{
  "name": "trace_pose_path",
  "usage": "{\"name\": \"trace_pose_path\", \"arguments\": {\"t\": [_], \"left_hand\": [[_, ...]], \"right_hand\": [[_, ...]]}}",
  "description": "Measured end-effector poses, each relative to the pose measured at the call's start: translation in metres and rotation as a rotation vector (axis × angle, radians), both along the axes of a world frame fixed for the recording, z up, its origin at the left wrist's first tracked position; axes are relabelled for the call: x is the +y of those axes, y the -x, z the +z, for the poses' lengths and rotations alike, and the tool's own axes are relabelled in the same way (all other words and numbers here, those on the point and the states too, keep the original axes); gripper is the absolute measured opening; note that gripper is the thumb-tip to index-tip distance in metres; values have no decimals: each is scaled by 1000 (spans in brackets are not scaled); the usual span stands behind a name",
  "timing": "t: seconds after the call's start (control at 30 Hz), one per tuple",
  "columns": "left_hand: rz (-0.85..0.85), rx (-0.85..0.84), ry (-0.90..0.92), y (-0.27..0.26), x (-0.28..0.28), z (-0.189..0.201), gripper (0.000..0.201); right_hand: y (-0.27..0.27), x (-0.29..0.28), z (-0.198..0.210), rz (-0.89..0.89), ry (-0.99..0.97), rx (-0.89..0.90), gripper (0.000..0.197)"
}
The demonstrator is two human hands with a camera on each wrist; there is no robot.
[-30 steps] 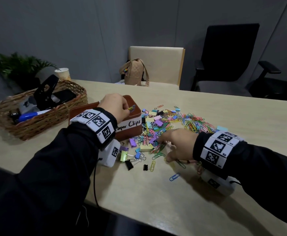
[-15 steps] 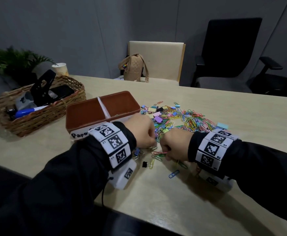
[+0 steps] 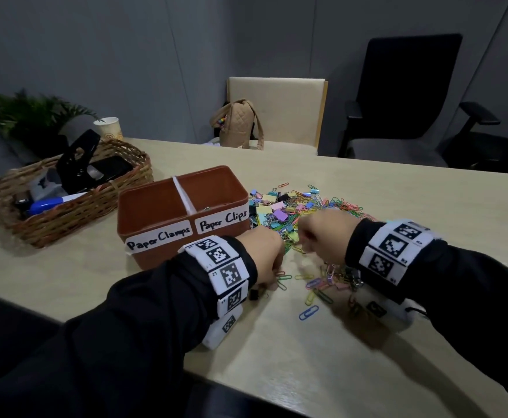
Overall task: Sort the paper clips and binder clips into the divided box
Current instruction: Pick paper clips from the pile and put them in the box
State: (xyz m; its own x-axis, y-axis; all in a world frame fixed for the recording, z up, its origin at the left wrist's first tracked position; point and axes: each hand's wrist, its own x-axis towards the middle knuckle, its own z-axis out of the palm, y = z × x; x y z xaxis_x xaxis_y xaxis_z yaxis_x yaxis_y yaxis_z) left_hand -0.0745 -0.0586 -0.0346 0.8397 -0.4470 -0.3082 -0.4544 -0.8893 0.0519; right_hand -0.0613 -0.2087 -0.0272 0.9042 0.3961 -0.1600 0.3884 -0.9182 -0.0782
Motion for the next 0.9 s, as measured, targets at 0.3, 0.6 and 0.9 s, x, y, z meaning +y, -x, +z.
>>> {"name": "trace_pose_path", "arguments": {"t": [0.3, 0.6, 0.9], "left_hand": [[-30, 47, 13, 1, -2, 3, 26], [-71, 29, -15, 3, 1, 5, 28], [-114, 6, 6, 2, 7, 5, 20]], "right_hand": [[-39, 27, 37, -118, -642, -335, 9], [-58, 84, 32, 28, -662, -279, 13], [-43, 53, 32, 40, -518, -190, 35]]}}
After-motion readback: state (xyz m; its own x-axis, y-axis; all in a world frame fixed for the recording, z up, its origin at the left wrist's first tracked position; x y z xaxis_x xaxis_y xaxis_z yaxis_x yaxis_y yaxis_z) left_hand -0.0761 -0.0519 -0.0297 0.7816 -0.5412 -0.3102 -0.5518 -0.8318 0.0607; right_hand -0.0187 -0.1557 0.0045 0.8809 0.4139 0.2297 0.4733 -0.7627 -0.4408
